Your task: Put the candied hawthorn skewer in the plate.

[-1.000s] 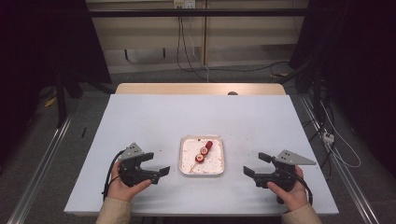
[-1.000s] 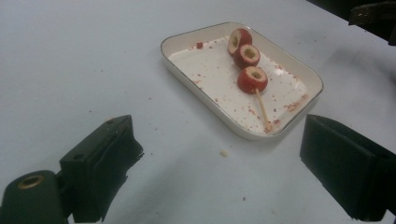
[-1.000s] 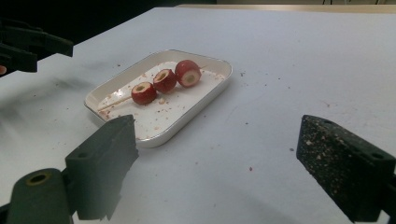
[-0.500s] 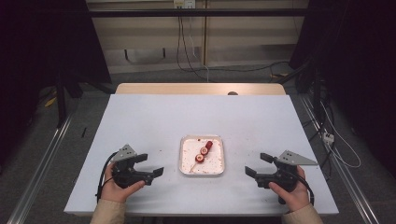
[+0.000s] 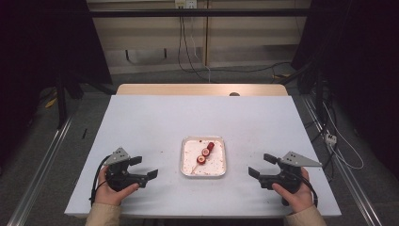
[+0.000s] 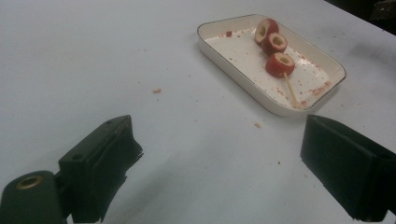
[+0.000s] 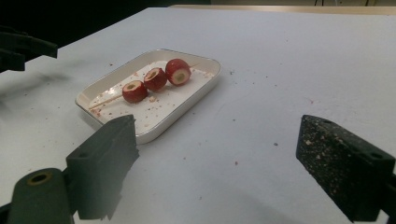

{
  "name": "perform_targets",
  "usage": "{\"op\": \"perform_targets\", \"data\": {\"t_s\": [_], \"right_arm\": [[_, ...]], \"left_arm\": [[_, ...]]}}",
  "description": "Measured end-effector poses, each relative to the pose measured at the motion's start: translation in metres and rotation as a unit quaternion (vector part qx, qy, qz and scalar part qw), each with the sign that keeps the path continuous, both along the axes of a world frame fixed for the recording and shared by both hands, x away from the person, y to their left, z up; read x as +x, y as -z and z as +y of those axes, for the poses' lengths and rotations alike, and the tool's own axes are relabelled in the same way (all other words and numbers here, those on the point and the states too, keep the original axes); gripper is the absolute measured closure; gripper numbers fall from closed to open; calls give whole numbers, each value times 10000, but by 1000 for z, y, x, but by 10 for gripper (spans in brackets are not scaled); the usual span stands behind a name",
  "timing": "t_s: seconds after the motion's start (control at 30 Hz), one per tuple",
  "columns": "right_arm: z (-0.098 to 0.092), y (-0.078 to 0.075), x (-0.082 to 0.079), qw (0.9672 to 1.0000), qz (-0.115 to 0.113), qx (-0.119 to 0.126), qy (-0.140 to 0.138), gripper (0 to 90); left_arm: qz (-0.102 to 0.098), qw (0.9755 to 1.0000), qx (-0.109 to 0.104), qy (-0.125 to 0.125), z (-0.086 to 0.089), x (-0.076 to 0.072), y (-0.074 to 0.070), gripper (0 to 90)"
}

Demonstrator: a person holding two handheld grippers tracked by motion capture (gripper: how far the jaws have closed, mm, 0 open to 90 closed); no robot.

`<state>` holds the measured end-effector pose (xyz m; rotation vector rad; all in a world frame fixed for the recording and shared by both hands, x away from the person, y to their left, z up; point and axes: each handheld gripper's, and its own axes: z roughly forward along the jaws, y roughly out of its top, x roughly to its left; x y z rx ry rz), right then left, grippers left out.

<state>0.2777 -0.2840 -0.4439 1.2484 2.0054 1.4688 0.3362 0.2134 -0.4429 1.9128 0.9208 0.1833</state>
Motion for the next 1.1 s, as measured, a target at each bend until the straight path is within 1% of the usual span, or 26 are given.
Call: {"op": "perform_targets", "data": {"t_s": [0.13,0.2,0.37,0.47,0.57,0.7,0.8,0.97,1.1], "right_arm": [[-1,0,0,10000,6,-33,1,124],[-1,1,-1,10000,8,-40,3,124],[-2,2,-1,10000,17,-92,-12,124],[-3,2,-2,10000,31,-68,-4,124],[-4,2,-3,9999,25,-108,-22,124],[-9,4,-6,9999,50,-120,-4,124],[-15,3,-9,9999,41,-100,59,124],[-21,2,-12,9999,7,-88,125,124],[-24,1,-13,9998,-12,-109,153,124]], "left_arm": [[-7,10000,8,-55,4,-1,0,97],[-16,10000,-8,-53,5,-2,0,97],[4,10000,56,-77,8,-3,1,97],[-8,9999,34,-100,9,-3,2,97],[3,9999,47,-103,11,-4,2,97],[3,9999,50,-119,11,-4,2,97],[-2,9999,72,-118,11,-5,1,97],[1,10000,74,-55,9,-6,1,97],[-18,9999,52,-100,12,-6,0,96]]}}
